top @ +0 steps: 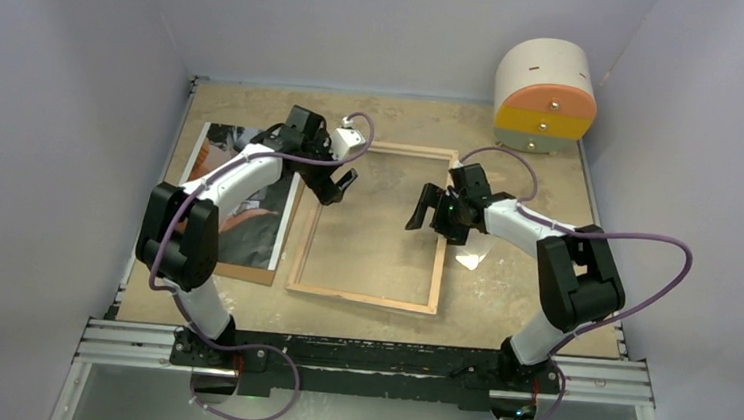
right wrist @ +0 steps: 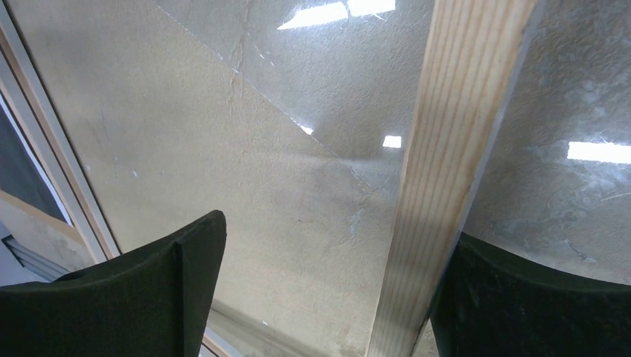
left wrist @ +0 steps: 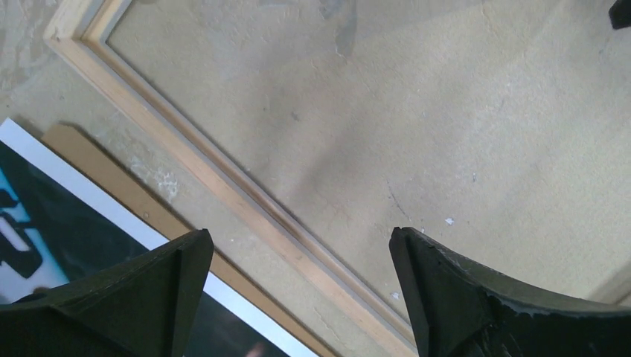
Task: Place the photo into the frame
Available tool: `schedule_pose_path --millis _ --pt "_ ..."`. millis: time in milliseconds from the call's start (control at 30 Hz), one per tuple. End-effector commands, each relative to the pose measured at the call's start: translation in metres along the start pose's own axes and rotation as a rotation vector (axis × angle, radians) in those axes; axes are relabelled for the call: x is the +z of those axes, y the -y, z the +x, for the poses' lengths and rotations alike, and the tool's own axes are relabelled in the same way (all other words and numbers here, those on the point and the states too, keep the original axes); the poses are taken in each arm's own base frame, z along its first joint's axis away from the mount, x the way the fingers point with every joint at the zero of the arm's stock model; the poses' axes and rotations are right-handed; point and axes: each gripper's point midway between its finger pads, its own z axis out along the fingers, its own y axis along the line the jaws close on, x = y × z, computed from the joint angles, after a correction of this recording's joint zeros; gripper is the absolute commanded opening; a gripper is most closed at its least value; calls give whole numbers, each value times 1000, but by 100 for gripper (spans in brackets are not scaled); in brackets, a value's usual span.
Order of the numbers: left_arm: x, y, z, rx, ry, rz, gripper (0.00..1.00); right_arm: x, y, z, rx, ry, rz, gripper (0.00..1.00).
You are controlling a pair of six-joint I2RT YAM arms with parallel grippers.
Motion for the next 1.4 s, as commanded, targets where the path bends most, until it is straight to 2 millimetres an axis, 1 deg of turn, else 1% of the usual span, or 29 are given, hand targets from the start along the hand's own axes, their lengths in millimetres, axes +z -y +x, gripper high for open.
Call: schedule_pose_path --millis 0,67,133,233,300,333,467,533,600,700,733,800,867,900,967,1033,1067,1133,1233,1300,1367 --pt "4 12 -22 -1 74 74 98 -3 -13 -11 -42 18 -14 97" --pt "21 15 -17 -8 57 92 98 -5 -18 -13 -63 15 -19 99" --pt "36 13 -11 -12 38 94 94 -6 -22 -16 -84 11 -20 99" --pt "56 4 -5 -9 12 54 90 -10 -21 -20 -120 8 8 99" --pt "68 -5 -5 -1 9 18 88 -15 -20 -24 -139 12 30 99" --pt "72 -8 -6 6 12 1 87 -18 -20 -21 -131 -5 35 99" --pt "94 -15 -8 26 -5 -29 84 -30 -18 -36 -126 35 82 99" --pt "103 -17 -10 31 -10 -41 83 -39 -10 -51 -113 82 127 99" --pt "109 -18 -12 34 -6 -50 83 -53 8 -73 -58 175 198 99" --pt "114 -21 -20 36 6 -60 83 -79 53 -111 106 345 272 99" --pt "114 -23 -24 35 11 -63 83 -87 68 -121 153 394 302 99" --pt "110 -24 -36 39 26 -56 83 -98 95 -134 229 459 363 99" --pt "99 -27 -57 55 72 -61 86 -102 116 -141 295 488 403 99" --pt "92 -31 -72 68 102 -74 88 -103 124 -143 327 497 413 99" --pt "86 -45 -99 85 139 -106 91 -103 136 -143 382 513 423 99" --pt "88 -64 -124 87 164 -149 92 -99 141 -138 415 520 429 99" --pt "93 -73 -136 82 177 -160 92 -102 152 -138 449 530 442 99" --pt "107 -90 -155 74 192 -183 94 -99 160 -133 483 530 453 99" --pt "129 -116 -178 64 228 -260 95 -90 172 -123 526 517 455 99" --pt "141 -130 -186 72 261 -334 97 -83 179 -118 560 505 444 99" --pt "152 -138 -182 84 256 -410 100 -75 184 -114 593 492 428 99"
